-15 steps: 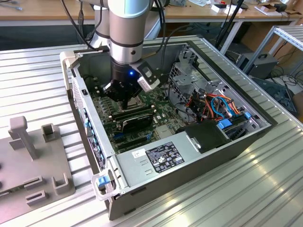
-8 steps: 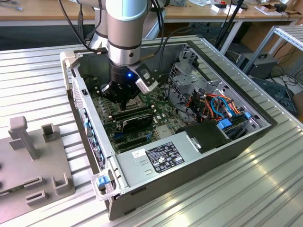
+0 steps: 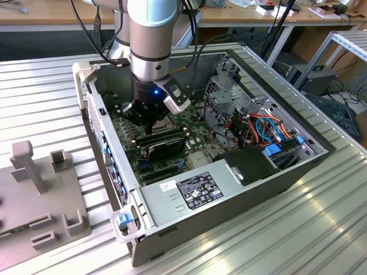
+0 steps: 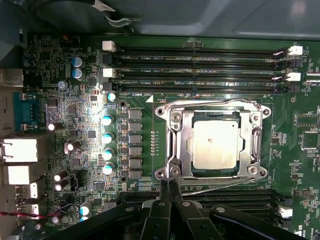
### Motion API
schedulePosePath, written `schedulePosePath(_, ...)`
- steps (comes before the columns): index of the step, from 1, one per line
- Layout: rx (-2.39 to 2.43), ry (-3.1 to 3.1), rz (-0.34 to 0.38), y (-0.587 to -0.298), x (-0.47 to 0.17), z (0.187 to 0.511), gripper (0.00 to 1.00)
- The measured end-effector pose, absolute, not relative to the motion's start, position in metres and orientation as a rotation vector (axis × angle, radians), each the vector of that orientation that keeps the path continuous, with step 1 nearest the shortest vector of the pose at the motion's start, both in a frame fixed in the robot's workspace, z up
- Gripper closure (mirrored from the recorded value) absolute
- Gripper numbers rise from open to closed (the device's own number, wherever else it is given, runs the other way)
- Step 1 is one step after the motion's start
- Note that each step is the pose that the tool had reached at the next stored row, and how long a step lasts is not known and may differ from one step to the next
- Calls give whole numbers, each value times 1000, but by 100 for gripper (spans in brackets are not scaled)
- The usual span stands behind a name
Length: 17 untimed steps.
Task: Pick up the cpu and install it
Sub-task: 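Install the second cpu locking lever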
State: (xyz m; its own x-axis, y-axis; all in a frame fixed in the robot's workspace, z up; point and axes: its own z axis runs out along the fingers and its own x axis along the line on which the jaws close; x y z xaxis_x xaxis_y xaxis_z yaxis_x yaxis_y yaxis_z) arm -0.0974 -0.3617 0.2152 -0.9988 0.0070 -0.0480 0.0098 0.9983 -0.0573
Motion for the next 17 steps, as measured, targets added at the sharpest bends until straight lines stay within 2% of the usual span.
schedulePosePath(17,13,3093,-84,-360,-100,211,89)
